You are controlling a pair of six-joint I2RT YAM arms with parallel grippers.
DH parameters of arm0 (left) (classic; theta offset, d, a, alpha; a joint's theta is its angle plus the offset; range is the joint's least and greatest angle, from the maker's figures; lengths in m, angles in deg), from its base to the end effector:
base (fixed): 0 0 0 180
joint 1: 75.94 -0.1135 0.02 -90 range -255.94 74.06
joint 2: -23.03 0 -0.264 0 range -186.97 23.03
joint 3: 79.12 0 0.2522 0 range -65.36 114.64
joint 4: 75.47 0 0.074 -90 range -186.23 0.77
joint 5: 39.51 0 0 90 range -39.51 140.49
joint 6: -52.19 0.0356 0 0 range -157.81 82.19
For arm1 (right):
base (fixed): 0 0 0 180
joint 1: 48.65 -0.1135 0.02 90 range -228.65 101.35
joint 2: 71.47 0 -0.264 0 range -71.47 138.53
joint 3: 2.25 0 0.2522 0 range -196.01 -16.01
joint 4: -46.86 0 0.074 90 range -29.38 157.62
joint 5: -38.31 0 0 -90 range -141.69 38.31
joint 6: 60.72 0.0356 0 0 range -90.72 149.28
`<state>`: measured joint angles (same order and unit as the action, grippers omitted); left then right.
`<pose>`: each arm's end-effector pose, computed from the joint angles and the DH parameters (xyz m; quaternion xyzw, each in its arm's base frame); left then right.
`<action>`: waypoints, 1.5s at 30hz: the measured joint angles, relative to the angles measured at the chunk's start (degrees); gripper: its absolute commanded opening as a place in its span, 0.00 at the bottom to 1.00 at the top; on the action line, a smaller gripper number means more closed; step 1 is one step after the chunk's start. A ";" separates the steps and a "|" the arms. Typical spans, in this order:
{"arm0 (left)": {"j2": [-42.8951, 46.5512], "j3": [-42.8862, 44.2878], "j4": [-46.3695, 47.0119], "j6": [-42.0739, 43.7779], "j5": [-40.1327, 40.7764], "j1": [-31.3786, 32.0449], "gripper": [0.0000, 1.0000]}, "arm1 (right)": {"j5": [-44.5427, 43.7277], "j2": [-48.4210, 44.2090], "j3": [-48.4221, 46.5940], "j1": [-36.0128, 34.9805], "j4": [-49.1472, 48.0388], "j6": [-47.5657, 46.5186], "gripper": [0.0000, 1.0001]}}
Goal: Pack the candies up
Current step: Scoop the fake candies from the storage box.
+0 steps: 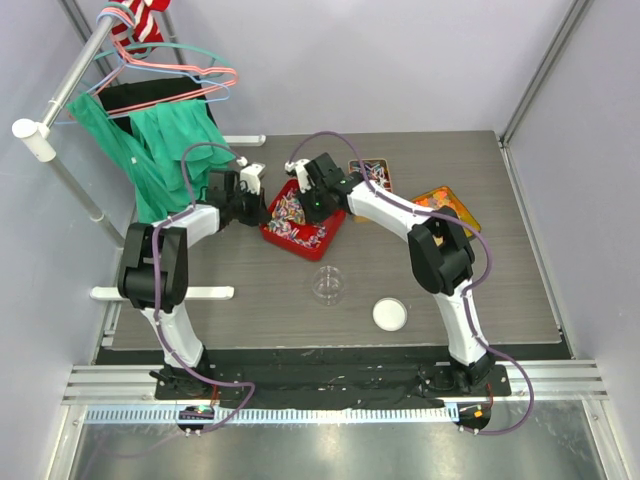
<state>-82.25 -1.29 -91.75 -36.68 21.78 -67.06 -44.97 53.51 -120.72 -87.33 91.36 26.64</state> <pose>0.3821 -0.0770 0.1792 0.1748 0.8790 -0.2532 0.3644 0.3805 0.3099 0.2162 -0.3503 0.8736 0.1556 0.2997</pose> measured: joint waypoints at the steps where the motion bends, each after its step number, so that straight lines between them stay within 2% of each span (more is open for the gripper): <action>1: 0.00 0.09 -0.09 -0.07 0.00 0.00 0.00 | 0.52 -0.13 0.44 0.48 -0.68 0.11 0.01; 13: -0.98 0.79 -1.27 -1.33 1.77 0.17 0.00 | 2.40 -0.39 2.64 1.36 -3.85 1.27 0.01; 33: -1.53 3.28 -4.39 -4.17 4.52 1.25 0.00 | 8.63 -7.45 10.60 5.60 -12.57 1.20 0.01; 45: -2.91 5.16 -5.25 -4.11 8.61 1.20 0.00 | 12.00 -16.81 17.75 6.51 -15.56 -1.60 0.01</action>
<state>-85.16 3.87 -97.00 -40.79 30.40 -65.86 -32.97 36.71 -102.97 -80.82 75.80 25.05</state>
